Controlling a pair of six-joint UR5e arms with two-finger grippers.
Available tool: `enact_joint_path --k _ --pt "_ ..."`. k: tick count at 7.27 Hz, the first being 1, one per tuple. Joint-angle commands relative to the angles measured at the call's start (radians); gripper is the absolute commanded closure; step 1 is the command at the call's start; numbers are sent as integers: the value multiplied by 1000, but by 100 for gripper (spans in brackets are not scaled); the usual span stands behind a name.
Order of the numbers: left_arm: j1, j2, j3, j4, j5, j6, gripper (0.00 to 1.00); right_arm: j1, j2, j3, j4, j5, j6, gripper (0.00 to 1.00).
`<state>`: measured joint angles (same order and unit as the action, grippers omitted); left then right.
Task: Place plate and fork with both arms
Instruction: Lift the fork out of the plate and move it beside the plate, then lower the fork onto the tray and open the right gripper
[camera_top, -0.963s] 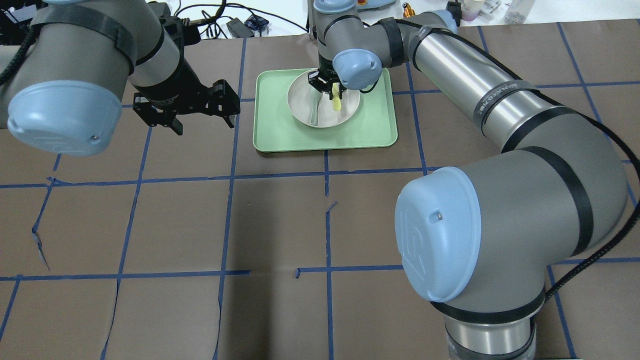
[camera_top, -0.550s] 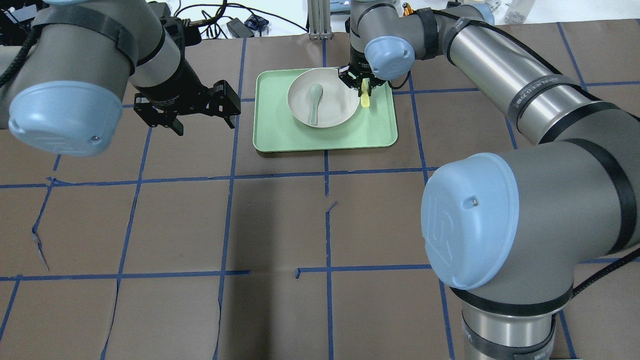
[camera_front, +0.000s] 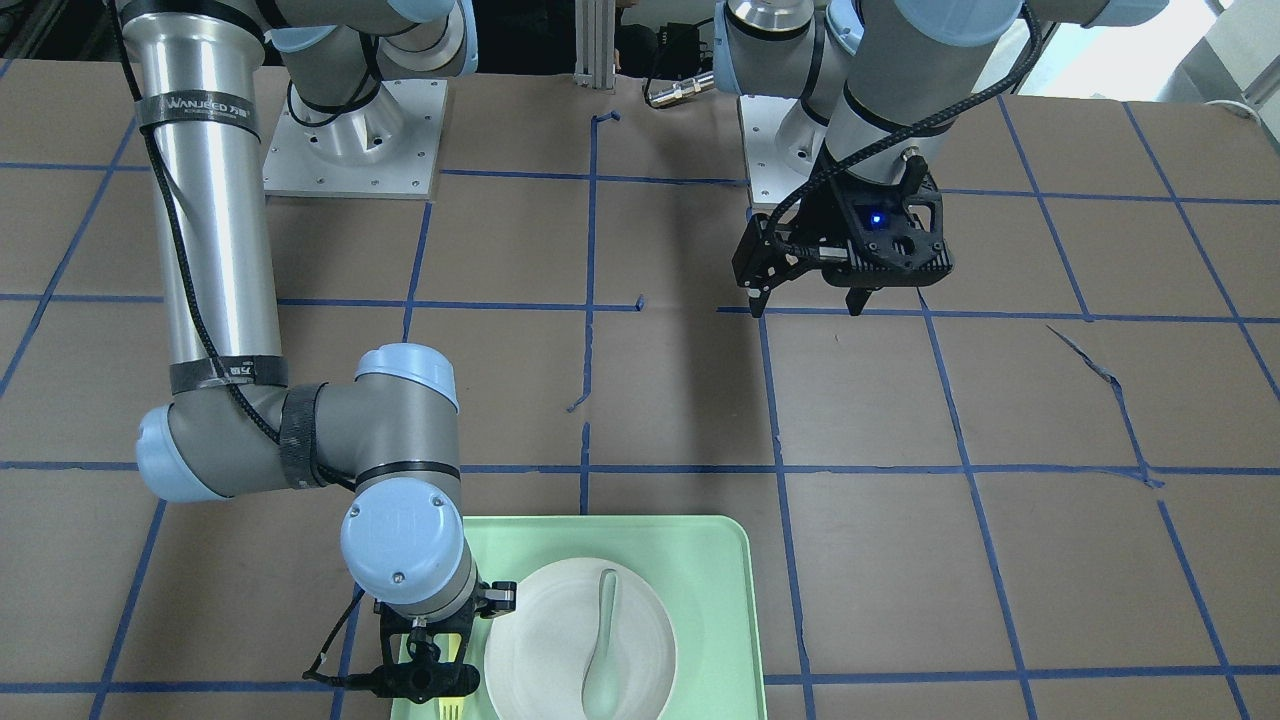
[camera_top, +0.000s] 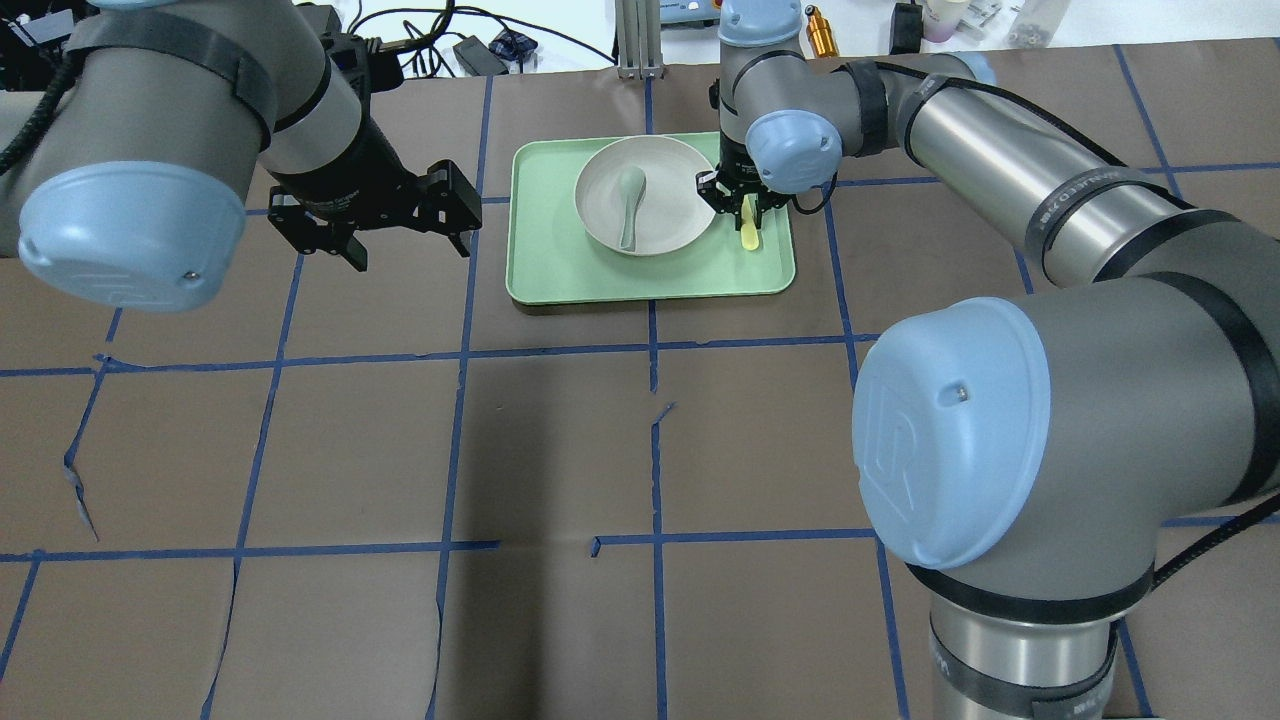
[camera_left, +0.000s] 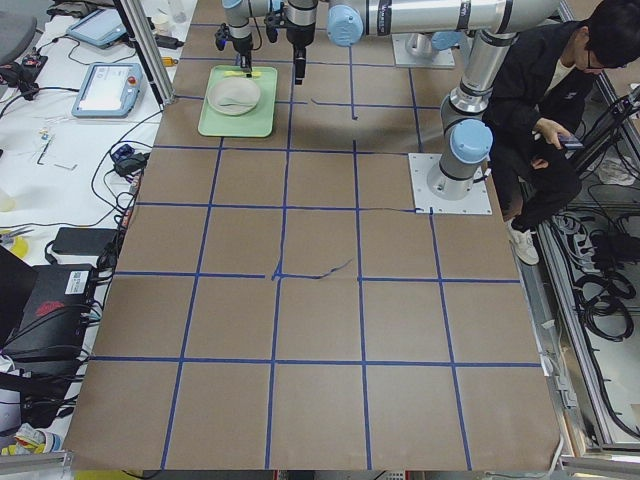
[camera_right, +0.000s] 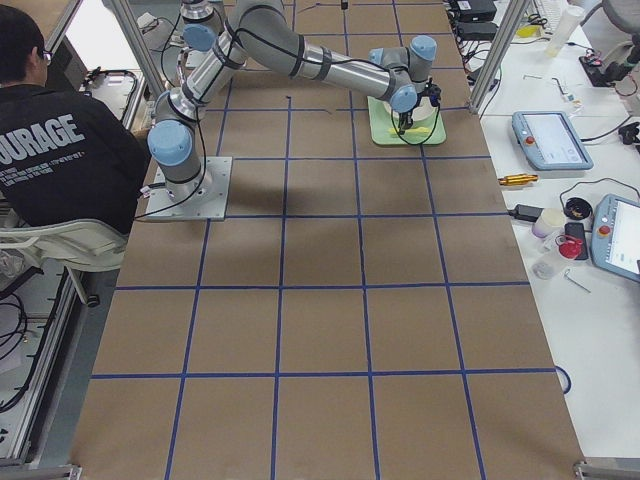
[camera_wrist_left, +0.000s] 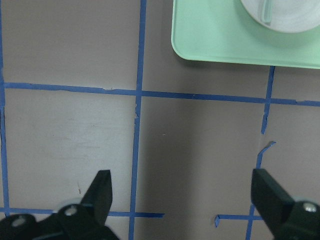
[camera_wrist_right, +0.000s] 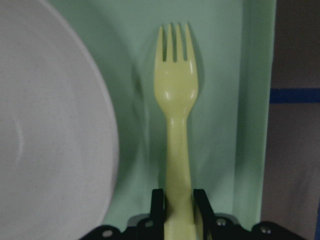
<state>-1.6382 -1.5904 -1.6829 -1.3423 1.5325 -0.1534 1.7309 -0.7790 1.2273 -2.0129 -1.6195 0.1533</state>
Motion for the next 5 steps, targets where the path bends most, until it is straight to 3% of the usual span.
enact_joint_path --k 1,2,4,5 --pt "0 0 0 0 0 0 0 -2 -64 35 -24 0 -33 0" --pt "0 0 0 0 0 0 0 -5 -136 78 -18 -2 -65 0" --pt "0 1 0 0 0 -2 0 -33 -382 219 110 -14 -69 0" --pt "0 1 -1 0 1 -2 0 -78 -522 263 244 3 -69 0"
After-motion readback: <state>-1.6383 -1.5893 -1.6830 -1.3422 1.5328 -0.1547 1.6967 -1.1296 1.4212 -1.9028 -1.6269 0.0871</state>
